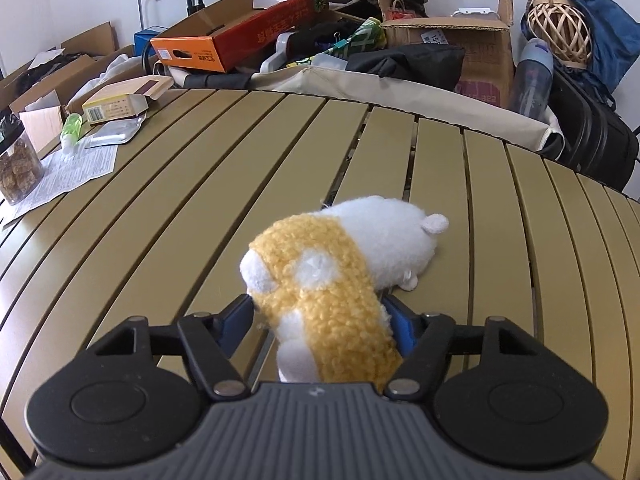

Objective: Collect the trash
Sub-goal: 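Grasp the white sponge with the right tool while the left tool grasps the white-and-yellow plush, then carry the plush and sponge off the table over the black bin with both tools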

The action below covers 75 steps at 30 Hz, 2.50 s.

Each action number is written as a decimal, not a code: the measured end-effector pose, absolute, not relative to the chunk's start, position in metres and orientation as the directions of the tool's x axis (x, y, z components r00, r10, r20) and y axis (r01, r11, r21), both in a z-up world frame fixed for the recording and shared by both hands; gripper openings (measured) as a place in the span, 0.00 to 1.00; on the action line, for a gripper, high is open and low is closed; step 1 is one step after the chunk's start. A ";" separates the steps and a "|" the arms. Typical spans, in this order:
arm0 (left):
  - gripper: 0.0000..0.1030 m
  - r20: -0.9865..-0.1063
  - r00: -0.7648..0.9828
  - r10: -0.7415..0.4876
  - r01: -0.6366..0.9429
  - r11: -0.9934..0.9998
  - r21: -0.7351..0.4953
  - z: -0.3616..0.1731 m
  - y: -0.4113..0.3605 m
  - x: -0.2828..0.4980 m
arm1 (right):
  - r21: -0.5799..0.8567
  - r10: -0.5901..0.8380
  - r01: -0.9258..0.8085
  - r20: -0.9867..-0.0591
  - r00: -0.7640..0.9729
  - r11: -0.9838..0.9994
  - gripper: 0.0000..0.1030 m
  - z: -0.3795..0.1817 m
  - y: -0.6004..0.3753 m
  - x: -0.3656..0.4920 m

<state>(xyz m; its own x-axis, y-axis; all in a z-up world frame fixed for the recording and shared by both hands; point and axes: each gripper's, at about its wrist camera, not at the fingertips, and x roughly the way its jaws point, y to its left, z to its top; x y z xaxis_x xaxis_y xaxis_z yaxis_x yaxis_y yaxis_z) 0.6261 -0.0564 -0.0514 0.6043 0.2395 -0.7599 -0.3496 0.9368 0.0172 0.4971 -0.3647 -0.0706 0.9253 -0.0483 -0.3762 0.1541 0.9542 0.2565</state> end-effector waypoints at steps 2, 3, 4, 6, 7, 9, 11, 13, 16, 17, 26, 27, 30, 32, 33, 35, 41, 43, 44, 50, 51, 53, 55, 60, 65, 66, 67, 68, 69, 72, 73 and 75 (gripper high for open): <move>0.63 -0.758 0.606 0.241 -0.351 0.936 0.017 -0.051 -0.056 0.625 | 0.260 -0.042 0.148 -0.374 0.926 0.954 0.55 -0.070 -0.364 0.497; 0.60 -0.756 0.608 0.242 -0.350 0.936 0.019 -0.050 -0.057 0.624 | 0.262 -0.039 0.146 -0.374 0.927 0.954 0.54 -0.070 -0.364 0.497; 0.50 -0.758 0.608 0.236 -0.346 0.938 0.015 -0.050 -0.056 0.624 | 0.263 -0.036 0.143 -0.372 0.927 0.954 0.55 -0.070 -0.364 0.497; 0.50 -0.758 0.607 0.237 -0.347 0.938 0.015 -0.050 -0.056 0.623 | 0.265 -0.031 0.138 -0.370 0.929 0.954 0.55 -0.069 -0.363 0.496; 0.49 -0.758 0.607 0.239 -0.349 0.937 0.016 -0.050 -0.056 0.622 | 0.266 -0.028 0.135 -0.369 0.929 0.955 0.55 -0.068 -0.363 0.495; 0.49 -0.757 0.608 0.240 -0.349 0.937 0.016 -0.049 -0.056 0.620 | 0.267 -0.023 0.129 -0.365 0.931 0.955 0.55 -0.068 -0.362 0.494; 0.48 -0.756 0.611 0.234 -0.347 0.938 0.010 -0.048 -0.055 0.618 | 0.270 -0.018 0.124 -0.362 0.932 0.955 0.55 -0.067 -0.362 0.492; 0.48 -0.754 0.613 0.236 -0.346 0.938 0.012 -0.047 -0.054 0.614 | 0.275 -0.011 0.117 -0.358 0.934 0.954 0.55 -0.065 -0.362 0.490; 0.48 -0.747 0.616 0.250 -0.352 0.936 0.023 -0.044 -0.054 0.608 | 0.292 0.003 0.107 -0.352 0.936 0.950 0.55 -0.063 -0.362 0.486; 0.48 -0.746 0.618 0.249 -0.350 0.936 0.022 -0.043 -0.054 0.606 | 0.295 0.009 0.101 -0.350 0.937 0.950 0.54 -0.063 -0.361 0.485; 0.48 -0.704 0.669 0.239 -0.333 0.943 0.003 -0.013 -0.050 0.570 | 0.298 0.061 0.044 -0.335 0.940 0.953 0.55 -0.051 -0.347 0.464; 0.48 -0.700 0.675 0.233 -0.330 0.944 -0.004 -0.009 -0.049 0.565 | 0.298 0.068 0.037 -0.332 0.941 0.954 0.55 -0.049 -0.345 0.459; 0.48 -0.687 0.697 0.207 -0.304 0.953 -0.021 0.004 -0.047 0.547 | 0.289 0.081 0.018 -0.327 0.942 0.957 0.55 -0.046 -0.339 0.446; 0.48 -0.677 0.710 0.196 -0.290 0.957 -0.027 0.011 -0.045 0.535 | 0.283 0.083 0.014 -0.328 0.941 0.959 0.55 -0.045 -0.337 0.437; 0.48 -0.672 0.716 0.190 -0.283 0.958 -0.031 0.014 -0.043 0.527 | 0.280 0.084 0.012 -0.328 0.941 0.960 0.55 -0.044 -0.336 0.431; 0.48 -0.663 0.726 0.182 -0.274 0.961 -0.036 0.020 -0.040 0.514 | 0.275 0.085 0.009 -0.329 0.941 0.961 0.55 -0.042 -0.334 0.422; 0.48 -0.645 0.745 0.168 -0.259 0.965 -0.048 0.033 -0.030 0.474 | 0.244 0.097 -0.012 -0.338 0.936 0.970 0.55 -0.037 -0.322 0.390; 0.48 -0.640 0.750 0.166 -0.256 0.966 -0.049 0.035 -0.027 0.462 | 0.241 0.103 -0.020 -0.339 0.935 0.970 0.55 -0.036 -0.318 0.379; 0.48 -0.638 0.753 0.164 -0.253 0.966 -0.050 0.036 -0.025 0.456 | 0.242 0.107 -0.023 -0.340 0.934 0.970 0.55 -0.035 -0.316 0.374; 0.48 -0.622 0.770 0.144 -0.235 0.970 -0.066 0.045 -0.017 0.413 | 0.221 0.137 -0.062 -0.343 0.929 0.973 0.55 -0.029 -0.300 0.340; 0.48 -0.618 0.774 0.140 -0.230 0.971 -0.068 0.046 -0.017 0.406 | 0.215 0.143 -0.070 -0.342 0.929 0.974 0.55 -0.027 -0.297 0.334; 0.48 -0.610 0.781 0.134 -0.218 0.974 -0.065 0.049 -0.017 0.390 | 0.206 0.150 -0.083 -0.339 0.929 0.975 0.55 -0.024 -0.292 0.323; 0.48 -0.605 0.786 0.126 -0.208 0.976 -0.067 0.050 -0.016 0.376 | 0.200 0.160 -0.095 -0.341 0.926 0.975 0.55 -0.023 -0.288 0.313; 0.48 -0.588 0.802 0.107 -0.189 0.979 -0.080 0.053 -0.013 0.340 | 0.188 0.182 -0.121 -0.350 0.919 0.975 0.55 -0.022 -0.280 0.288; 0.48 -0.583 0.808 0.086 -0.170 0.981 -0.091 0.051 -0.010 0.310 | 0.170 0.196 -0.143 -0.356 0.914 0.975 0.55 -0.021 -0.273 0.264; 0.48 -0.583 0.808 0.079 -0.165 0.982 -0.095 0.050 -0.009 0.303 | 0.166 0.199 -0.148 -0.357 0.913 0.975 0.55 -0.021 -0.271 0.260; 0.48 -0.582 0.810 0.073 -0.159 0.982 -0.099 0.049 -0.009 0.297 | 0.160 0.201 -0.152 -0.358 0.912 0.975 0.55 -0.020 -0.270 0.256; 0.48 -0.581 0.811 0.067 -0.154 0.983 -0.101 0.049 -0.009 0.292 | 0.154 0.203 -0.156 -0.360 0.911 0.976 0.55 -0.020 -0.269 0.251; 0.48 -0.579 0.813 0.062 -0.147 0.984 -0.103 0.048 -0.009 0.285 | 0.148 0.204 -0.160 -0.363 0.909 0.976 0.55 -0.020 -0.268 0.247; 0.48 -0.575 0.817 0.045 -0.129 0.986 -0.106 0.045 -0.008 0.269 | 0.132 0.209 -0.171 -0.373 0.904 0.976 0.55 -0.021 -0.265 0.234; 0.48 -0.574 0.818 0.038 -0.121 0.987 -0.107 0.043 -0.008 0.262 | 0.128 0.210 -0.174 -0.376 0.902 0.976 0.55 -0.022 -0.264 0.230; 0.48 -0.574 0.819 0.025 -0.106 0.988 -0.109 0.039 -0.007 0.251 | 0.120 0.216 -0.184 -0.386 0.897 0.976 0.55 -0.024 -0.261 0.222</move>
